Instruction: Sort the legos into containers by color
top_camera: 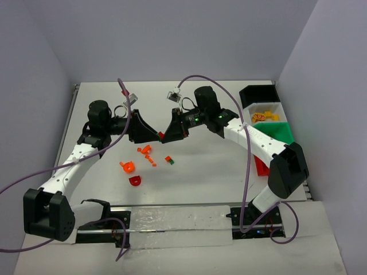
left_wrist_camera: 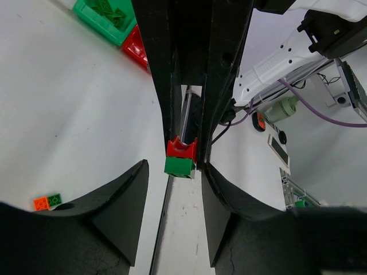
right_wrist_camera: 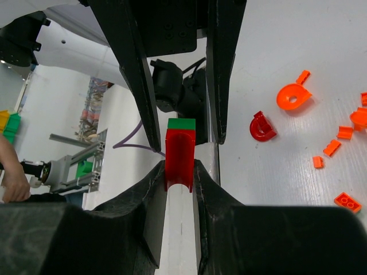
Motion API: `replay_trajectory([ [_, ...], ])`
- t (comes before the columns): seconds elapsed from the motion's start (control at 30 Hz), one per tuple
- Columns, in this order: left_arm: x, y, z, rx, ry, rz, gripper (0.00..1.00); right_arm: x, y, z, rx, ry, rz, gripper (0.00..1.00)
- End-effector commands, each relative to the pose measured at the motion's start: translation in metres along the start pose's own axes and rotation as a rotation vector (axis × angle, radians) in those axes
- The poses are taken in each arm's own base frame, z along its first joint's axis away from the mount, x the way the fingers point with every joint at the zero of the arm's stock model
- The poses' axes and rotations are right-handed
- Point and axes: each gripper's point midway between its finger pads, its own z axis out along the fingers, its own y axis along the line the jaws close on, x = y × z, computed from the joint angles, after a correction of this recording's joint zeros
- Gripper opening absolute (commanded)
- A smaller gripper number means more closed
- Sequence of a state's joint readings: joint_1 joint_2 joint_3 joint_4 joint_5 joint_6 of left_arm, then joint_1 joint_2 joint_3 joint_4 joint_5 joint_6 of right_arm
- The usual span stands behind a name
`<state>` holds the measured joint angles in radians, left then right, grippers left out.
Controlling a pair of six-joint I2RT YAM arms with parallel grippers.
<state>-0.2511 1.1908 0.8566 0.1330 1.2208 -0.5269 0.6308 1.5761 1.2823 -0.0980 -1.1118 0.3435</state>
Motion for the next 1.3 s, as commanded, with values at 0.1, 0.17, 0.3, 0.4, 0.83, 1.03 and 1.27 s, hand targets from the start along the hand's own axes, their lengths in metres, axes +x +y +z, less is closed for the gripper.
replay_trajectory([
  [0.1, -0.009, -0.012, 0.003, 0.046, -0.001, 0.055, 0.44, -0.009, 0.008, 0.003, -0.018, -0.014, -0.052, 0.00],
  [0.17, -0.008, -0.012, 0.003, 0.045, -0.001, 0.053, 0.34, -0.009, 0.007, 0.003, -0.015, -0.016, -0.050, 0.00],
  [0.3, -0.004, -0.011, 0.002, 0.038, 0.008, 0.047, 0.02, -0.011, 0.007, 0.001, -0.014, -0.026, -0.048, 0.00],
  [0.4, -0.001, -0.007, 0.002, 0.018, 0.016, 0.038, 0.00, -0.012, 0.003, -0.003, -0.004, -0.038, -0.027, 0.00],
  [0.83, 0.020, 0.029, -0.009, -0.146, 0.086, 0.117, 0.00, -0.009, -0.048, -0.110, 0.284, -0.105, -0.060, 0.00],
  [1.03, 0.012, 0.064, -0.018, -0.345, 0.117, 0.170, 0.00, 0.104, -0.092, -0.227, 0.694, 0.172, 0.157, 0.00],
  [1.27, 0.005, 0.080, -0.015, -0.393, 0.152, 0.223, 0.00, 0.237, -0.085, -0.384, 1.148, 0.385, 0.450, 0.00],
])
